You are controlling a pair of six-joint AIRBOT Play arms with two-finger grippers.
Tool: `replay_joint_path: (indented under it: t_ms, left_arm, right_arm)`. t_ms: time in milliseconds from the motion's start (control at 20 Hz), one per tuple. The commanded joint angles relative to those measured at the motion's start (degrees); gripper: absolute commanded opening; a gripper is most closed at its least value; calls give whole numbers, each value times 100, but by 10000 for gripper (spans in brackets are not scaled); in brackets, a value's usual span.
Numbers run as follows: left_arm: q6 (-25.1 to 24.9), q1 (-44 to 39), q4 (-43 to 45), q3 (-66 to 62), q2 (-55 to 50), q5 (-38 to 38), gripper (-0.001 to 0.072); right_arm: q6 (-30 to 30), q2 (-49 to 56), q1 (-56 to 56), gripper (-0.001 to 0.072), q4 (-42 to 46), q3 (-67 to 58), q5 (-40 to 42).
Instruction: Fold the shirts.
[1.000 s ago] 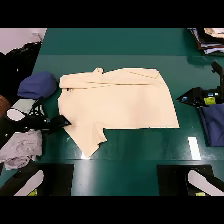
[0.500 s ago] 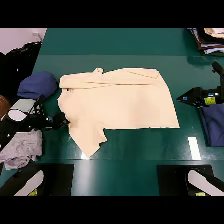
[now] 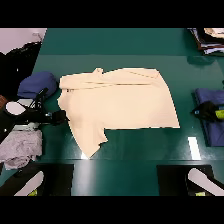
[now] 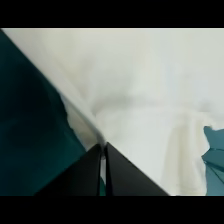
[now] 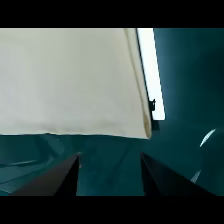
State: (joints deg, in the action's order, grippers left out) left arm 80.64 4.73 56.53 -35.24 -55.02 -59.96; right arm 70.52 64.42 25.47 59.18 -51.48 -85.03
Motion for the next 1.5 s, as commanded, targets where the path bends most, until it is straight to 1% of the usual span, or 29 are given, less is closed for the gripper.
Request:
replay_joint_path:
  t_ms: [0,100,150,250,300,350,450,500,550,650,700,750,900,1050,1200,1300,1450]
  left_arm:
    - [-4,-11,608,-166,4,-444,27]
    - [-4,-11,752,-164,4,-557,27]
    - [-4,-11,752,-164,4,-605,27]
    - [-4,-11,750,-164,4,-656,27]
    - [-7,-11,750,-164,4,-667,27]
    - [-4,-11,750,-164,4,-669,28]
    - [-4,-11,750,-164,4,-669,28]
    - [-4,-11,750,-164,4,-673,28]
    - [-4,-11,750,-164,4,-680,28]
    - [-4,-11,750,-164,4,-721,28]
    - [-4,-11,750,-164,4,-763,28]
    - [-4,-11,750,-164,4,-813,27]
    - [140,-11,686,-251,138,-815,27]
    - [195,-11,688,-1080,452,-879,27]
    - [212,-11,684,-2710,640,-1106,27]
    - [221,-11,682,-4188,640,-1198,28]
    - [271,-11,682,-6262,640,-981,28]
  right_arm:
    - [15,105,485,479,234,702,81]
    - [15,304,492,466,184,1036,284]
    - [9,437,485,446,52,1156,367]
    - [-37,717,472,445,-385,1290,564]
    - [-72,850,428,429,-562,1287,680]
    - [-74,973,321,428,-623,1244,813]
    - [-72,1167,9,428,-612,1102,1003]
    - [-72,1246,-146,412,-610,1025,1038]
    - [-72,1311,-319,317,-601,955,1060]
    - [-72,1373,-595,289,-518,850,1147]
    - [-74,1368,-708,102,-490,809,1167]
    - [-74,1368,-774,15,-503,752,1167]
    - [-72,1172,-979,14,-553,385,1043]
    - [-37,522,-1244,14,-568,-610,1038]
    - [24,-140,-1445,13,-566,-2041,1246]
    - [105,-522,-1502,14,-553,-3139,1574]
    - [105,-951,-1499,14,-470,-4537,1958]
